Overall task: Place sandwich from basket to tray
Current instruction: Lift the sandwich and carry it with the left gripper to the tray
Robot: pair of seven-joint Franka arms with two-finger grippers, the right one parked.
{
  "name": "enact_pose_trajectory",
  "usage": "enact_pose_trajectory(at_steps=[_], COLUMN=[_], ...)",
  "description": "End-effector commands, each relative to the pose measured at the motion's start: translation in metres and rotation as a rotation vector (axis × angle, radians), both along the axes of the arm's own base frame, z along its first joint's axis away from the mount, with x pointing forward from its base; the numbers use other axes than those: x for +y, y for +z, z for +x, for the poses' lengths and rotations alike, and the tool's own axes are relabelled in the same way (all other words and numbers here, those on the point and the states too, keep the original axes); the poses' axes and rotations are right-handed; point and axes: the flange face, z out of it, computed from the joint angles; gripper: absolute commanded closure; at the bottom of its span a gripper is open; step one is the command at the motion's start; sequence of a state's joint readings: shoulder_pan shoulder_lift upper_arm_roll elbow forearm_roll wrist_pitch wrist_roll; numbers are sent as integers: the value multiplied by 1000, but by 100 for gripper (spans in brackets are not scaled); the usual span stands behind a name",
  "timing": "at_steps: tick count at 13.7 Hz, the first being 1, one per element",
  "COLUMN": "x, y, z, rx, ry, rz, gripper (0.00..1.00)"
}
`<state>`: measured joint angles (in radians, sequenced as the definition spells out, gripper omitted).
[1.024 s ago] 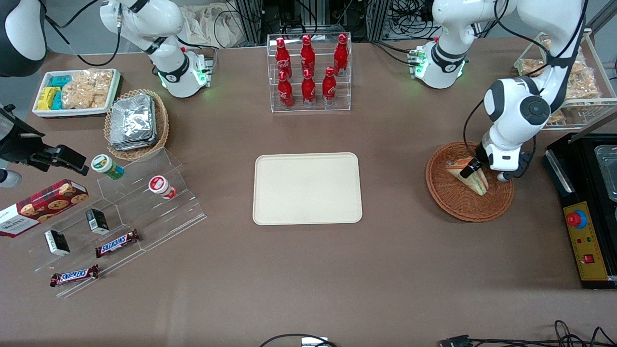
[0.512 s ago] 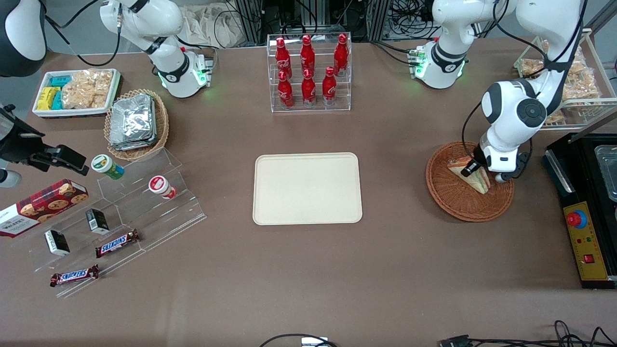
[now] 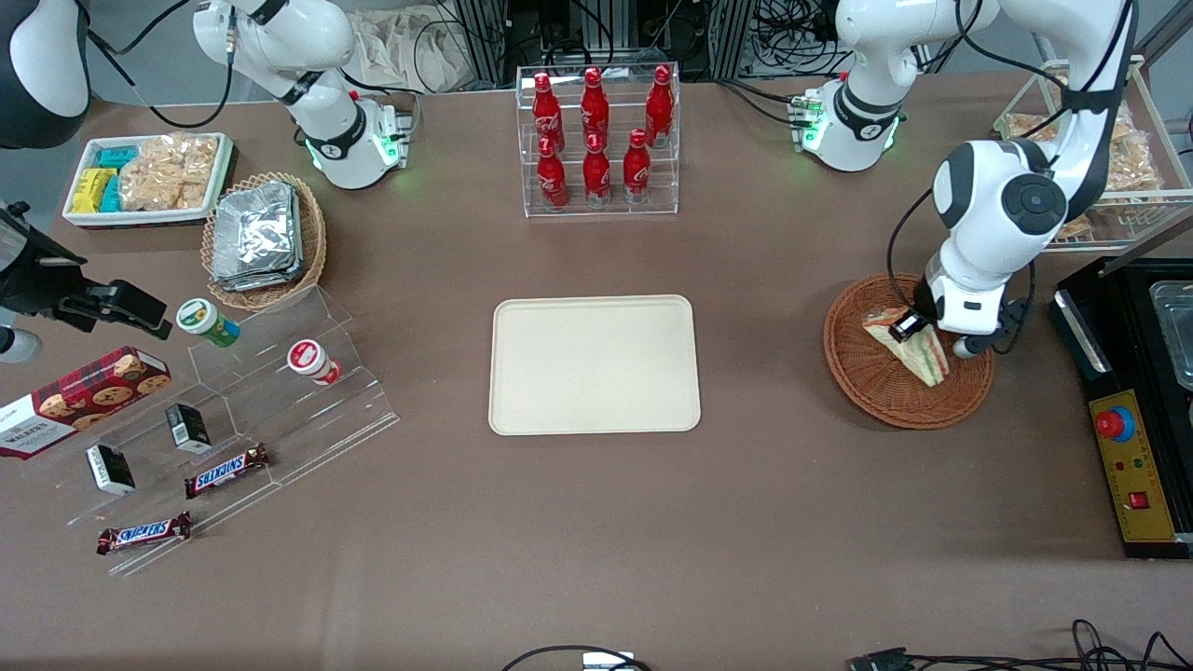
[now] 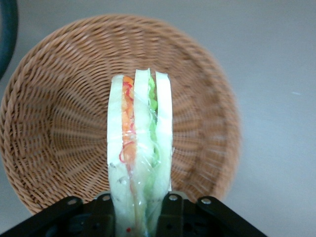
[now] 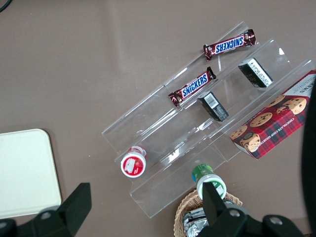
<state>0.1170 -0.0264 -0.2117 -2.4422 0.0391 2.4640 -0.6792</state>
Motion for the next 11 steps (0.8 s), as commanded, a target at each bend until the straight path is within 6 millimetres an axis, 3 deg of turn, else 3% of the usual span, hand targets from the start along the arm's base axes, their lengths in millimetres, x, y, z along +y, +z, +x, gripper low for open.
enact_pose_trajectory(at_steps=[1,5,8,11], x=[-45,-129,-188,-231], y=[26,49,54,56], z=[5,3,-8,-15], rx=[-23,-75,-89,-102], ry=[-144,-313,-415,-480], rz=[15,6,-12,-14], gripper=[100,100,100,100])
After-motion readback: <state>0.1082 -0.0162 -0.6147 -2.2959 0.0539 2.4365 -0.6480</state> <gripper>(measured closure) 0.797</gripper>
